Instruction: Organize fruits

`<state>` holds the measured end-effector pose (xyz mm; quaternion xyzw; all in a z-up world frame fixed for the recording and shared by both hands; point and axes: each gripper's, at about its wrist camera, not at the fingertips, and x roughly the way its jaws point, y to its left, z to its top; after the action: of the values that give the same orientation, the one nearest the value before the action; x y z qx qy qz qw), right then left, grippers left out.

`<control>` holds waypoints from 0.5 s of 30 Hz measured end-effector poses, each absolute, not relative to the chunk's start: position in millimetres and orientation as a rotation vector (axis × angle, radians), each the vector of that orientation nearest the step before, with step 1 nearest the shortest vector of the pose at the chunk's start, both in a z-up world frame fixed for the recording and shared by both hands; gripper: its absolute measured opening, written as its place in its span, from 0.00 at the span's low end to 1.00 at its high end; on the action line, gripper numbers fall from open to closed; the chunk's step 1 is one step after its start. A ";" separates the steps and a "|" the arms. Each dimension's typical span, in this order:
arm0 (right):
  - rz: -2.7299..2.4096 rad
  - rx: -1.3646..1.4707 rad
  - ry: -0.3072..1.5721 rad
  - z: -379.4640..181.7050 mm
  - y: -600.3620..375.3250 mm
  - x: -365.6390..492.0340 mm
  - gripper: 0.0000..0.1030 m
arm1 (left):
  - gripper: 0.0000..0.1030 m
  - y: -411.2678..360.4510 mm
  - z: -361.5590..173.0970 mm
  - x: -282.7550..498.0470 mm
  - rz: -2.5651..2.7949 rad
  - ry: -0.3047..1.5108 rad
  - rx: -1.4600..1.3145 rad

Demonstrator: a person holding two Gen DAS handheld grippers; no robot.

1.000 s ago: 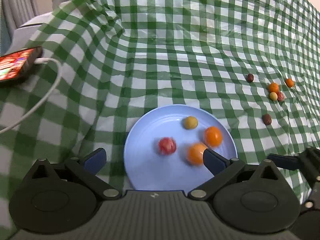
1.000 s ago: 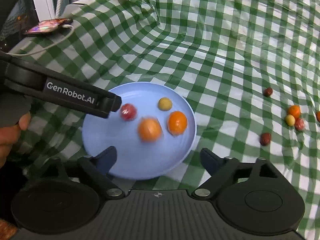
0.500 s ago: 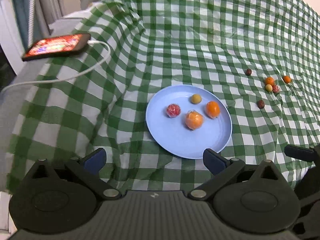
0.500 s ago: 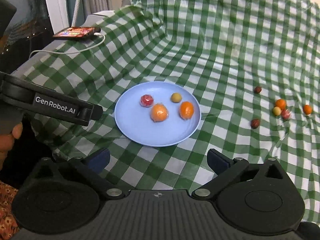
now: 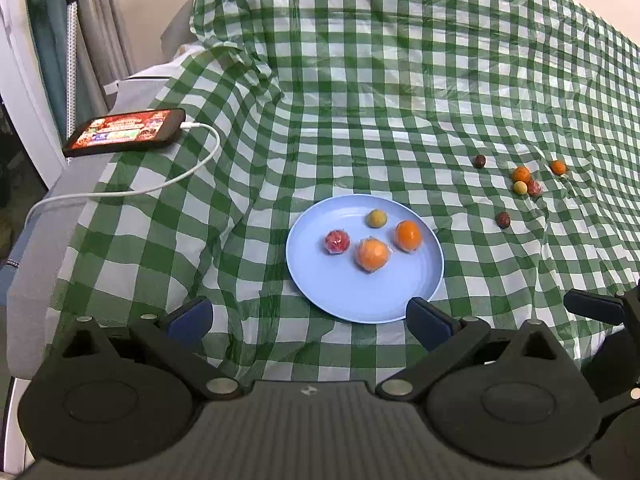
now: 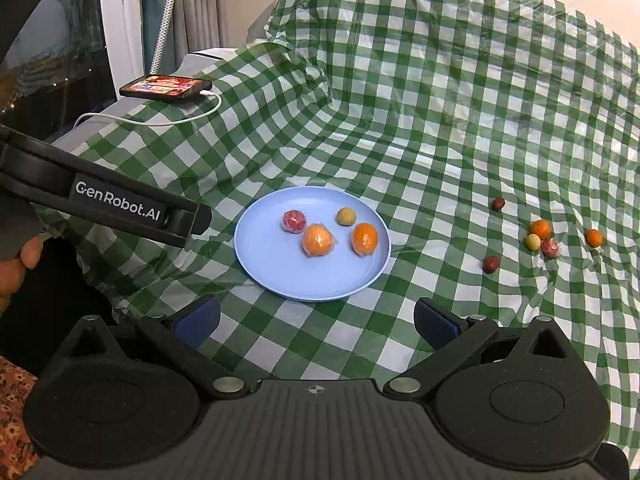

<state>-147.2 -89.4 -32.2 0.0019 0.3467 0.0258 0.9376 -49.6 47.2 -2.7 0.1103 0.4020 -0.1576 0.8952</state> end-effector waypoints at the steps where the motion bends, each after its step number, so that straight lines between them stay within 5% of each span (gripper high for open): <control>1: 0.053 0.002 0.706 -31.9 -87.5 -147.9 0.99 | 1.00 47.6 -2.4 -50.3 -0.326 0.832 0.228; 15: 0.058 -0.015 0.710 -31.4 -82.6 -149.0 0.99 | 1.00 48.6 -3.4 -49.9 -0.331 0.835 0.228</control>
<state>-149.0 -82.6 -31.4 -0.0074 0.3475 0.0285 0.9372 -49.9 48.6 -3.4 0.1100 0.4029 -0.1597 0.8945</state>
